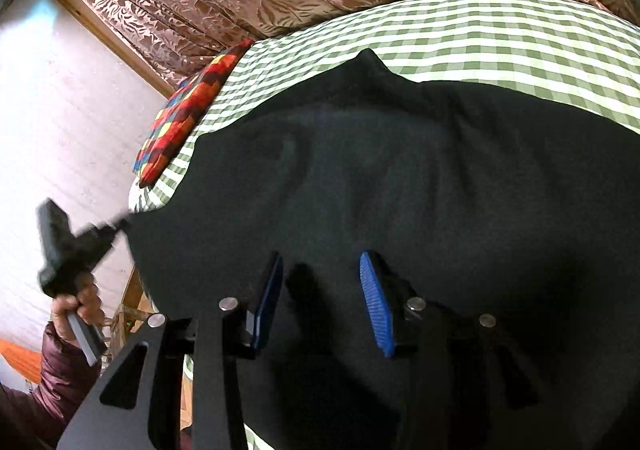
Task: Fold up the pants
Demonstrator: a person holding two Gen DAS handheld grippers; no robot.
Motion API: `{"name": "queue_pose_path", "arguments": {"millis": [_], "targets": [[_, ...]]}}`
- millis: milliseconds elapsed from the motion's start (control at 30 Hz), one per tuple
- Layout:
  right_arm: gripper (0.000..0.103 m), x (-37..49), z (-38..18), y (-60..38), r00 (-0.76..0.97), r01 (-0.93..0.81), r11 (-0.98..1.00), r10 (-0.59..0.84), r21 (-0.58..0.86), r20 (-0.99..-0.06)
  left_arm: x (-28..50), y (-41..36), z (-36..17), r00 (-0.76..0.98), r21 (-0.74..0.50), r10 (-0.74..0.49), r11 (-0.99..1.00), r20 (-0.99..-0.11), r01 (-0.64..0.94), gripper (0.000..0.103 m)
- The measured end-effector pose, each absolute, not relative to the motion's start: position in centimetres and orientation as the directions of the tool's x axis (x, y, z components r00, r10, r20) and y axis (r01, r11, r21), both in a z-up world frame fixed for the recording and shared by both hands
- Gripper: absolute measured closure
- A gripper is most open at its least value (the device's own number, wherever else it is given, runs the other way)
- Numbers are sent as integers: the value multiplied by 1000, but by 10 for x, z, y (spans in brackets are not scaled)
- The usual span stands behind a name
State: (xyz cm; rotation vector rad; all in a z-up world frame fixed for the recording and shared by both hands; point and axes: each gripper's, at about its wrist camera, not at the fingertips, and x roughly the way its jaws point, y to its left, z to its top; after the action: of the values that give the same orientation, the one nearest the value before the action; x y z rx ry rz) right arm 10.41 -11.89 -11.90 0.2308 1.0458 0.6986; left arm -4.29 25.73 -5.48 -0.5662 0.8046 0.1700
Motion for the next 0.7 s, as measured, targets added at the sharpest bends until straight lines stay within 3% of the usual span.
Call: {"name": "queue_pose_path", "arguments": {"millis": [67,167,300,433,567,700], "targets": [[62,104,-119,-119,312,-418,763,631,494,-711,-44,261,-79,607,-366,-54,839,-793,-403,91],[62,103,-119,-119,312,-420,763,629,491,-712,-50,268,-73,625,-390,-52,821,-779,-418,85],[62,104,-119,-119,308,-416,760,634,499,-709,-47,266,-31,665,-304,51,862,-745,-407,83],[61,105,-119,-119,307,-418,760,634,498,-710,-13,256,-8,699,-299,7,901,-715,-315,79],[61,107,-120,-120,302,-418,757,638,502,-709,43,234,-11,670,-358,-140,913,-729,-198,79],[61,109,-119,-120,302,-413,757,638,506,-708,98,211,-40,567,-330,-180,928,-804,-174,79]]}}
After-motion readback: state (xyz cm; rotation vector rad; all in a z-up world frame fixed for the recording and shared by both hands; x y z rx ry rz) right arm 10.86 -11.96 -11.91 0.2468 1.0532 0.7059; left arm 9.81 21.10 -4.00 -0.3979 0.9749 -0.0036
